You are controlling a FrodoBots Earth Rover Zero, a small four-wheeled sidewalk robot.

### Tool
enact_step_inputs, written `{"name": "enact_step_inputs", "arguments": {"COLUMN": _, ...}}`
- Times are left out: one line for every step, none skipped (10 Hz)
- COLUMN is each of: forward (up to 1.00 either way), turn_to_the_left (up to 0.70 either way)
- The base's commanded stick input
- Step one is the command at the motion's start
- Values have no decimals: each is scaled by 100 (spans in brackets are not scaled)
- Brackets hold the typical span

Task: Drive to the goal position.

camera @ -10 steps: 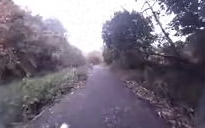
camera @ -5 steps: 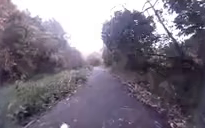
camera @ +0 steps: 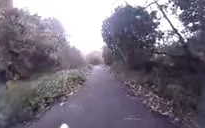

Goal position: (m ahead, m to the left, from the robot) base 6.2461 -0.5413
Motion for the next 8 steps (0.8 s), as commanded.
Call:
{"name": "enact_step_inputs", "arguments": {"forward": 70, "turn_to_the_left": 0}}
{"name": "enact_step_inputs", "arguments": {"forward": 70, "turn_to_the_left": 0}}
{"name": "enact_step_inputs", "arguments": {"forward": 70, "turn_to_the_left": 0}}
{"name": "enact_step_inputs", "arguments": {"forward": 70, "turn_to_the_left": 0}}
{"name": "enact_step_inputs", "arguments": {"forward": 70, "turn_to_the_left": 0}}
{"name": "enact_step_inputs", "arguments": {"forward": 70, "turn_to_the_left": 0}}
{"name": "enact_step_inputs", "arguments": {"forward": 70, "turn_to_the_left": 0}}
{"name": "enact_step_inputs", "arguments": {"forward": 70, "turn_to_the_left": 0}}
